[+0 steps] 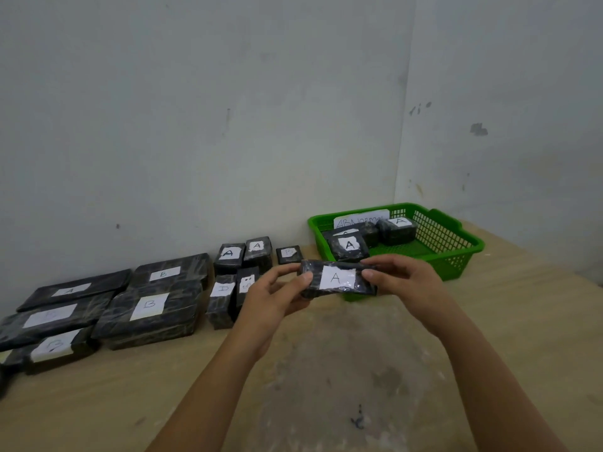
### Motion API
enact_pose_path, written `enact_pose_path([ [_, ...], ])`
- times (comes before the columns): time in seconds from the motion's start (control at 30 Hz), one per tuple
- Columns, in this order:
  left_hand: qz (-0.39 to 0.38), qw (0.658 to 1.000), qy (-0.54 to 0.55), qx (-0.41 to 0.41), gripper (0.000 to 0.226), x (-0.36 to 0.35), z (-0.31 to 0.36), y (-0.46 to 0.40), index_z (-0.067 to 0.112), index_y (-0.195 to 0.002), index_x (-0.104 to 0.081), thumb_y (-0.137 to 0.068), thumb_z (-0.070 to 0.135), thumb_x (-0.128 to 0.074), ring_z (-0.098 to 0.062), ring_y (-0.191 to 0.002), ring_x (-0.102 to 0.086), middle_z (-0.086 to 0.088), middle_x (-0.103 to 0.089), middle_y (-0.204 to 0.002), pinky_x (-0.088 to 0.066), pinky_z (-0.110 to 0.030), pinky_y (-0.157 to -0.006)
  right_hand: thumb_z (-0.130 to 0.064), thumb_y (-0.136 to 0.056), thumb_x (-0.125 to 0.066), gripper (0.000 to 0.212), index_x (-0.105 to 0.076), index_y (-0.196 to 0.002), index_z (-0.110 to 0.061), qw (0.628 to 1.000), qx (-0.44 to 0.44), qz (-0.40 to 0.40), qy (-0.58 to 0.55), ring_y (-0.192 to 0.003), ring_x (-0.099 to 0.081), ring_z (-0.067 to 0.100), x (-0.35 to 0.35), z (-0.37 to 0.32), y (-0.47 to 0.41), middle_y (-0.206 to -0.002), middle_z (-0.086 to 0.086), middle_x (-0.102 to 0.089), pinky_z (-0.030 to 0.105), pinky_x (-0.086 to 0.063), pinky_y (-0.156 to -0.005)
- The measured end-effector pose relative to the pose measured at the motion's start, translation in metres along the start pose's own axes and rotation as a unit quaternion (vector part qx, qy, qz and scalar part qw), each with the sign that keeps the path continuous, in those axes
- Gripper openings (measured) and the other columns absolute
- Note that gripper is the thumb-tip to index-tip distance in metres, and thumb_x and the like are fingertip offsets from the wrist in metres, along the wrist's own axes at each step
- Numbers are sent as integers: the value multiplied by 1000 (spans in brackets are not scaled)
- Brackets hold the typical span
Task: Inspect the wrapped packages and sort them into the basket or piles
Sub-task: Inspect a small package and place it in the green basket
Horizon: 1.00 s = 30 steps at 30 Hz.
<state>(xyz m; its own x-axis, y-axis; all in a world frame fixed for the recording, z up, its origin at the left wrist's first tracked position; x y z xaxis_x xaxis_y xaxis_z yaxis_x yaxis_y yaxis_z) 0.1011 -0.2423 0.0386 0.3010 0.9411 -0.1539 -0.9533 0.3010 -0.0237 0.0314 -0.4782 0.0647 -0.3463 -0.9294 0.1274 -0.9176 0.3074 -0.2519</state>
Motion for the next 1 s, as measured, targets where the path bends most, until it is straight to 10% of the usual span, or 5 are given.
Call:
enact_pose_path([
  [0.17,-22,997,-67,-20,27,-45,8,-34,35,-111,-69,-86,40,-78,-13,-97,-71,2,-74,-109,-58,-36,-87,-8,-84,-80,18,-80,-94,-22,999,15,15,48,-87,-75,19,40,-10,-37,-89,3,-79,28,-60,-78],
  [0.33,-2,985,-167,-39,85,-60,6,-70,39,-134,-61,-61,82,-71,-9,-119,-60,6,-63,-133,-52,-40,-100,-8,-86,-80,15,-78,-93,-21,996,-3,30,79,-78,-75,10,84,-4,-91,-84,1,-79,20,-59,-68],
  [0.67,20,977,-203,-58,46,-45,-22,-107,18,-133,-64,-90,14,-77,9,-98,-64,3,-67,-131,-52,-23,-89,-9,-86,-81,6,-77,-91,-11,967,-145,12,211,-79,-74,30,152,79,-190,-93,15,-72,38,-64,-76],
  [1.0,2,982,-182,-60,47,-47,-31,-113,18,-134,-63,-90,9,-75,16,-97,-65,13,-68,-121,-53,-15,-83,-16,-91,-78,22,-62,-105,-9,919,-198,-48,338,-73,-70,29,116,111,-219,-99,11,-65,36,-61,-59],
])
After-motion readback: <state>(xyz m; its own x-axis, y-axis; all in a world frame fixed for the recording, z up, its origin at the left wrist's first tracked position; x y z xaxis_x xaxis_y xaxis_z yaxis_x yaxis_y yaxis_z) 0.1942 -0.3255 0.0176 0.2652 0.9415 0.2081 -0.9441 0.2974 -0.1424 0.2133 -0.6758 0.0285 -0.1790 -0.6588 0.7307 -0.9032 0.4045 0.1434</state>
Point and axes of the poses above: each hand's wrist, its own y-axis away from the middle knuckle, its own x-axis out of the back of the hand, z = x × y, the point moved 10 cm from there along -y, towards the middle knuckle
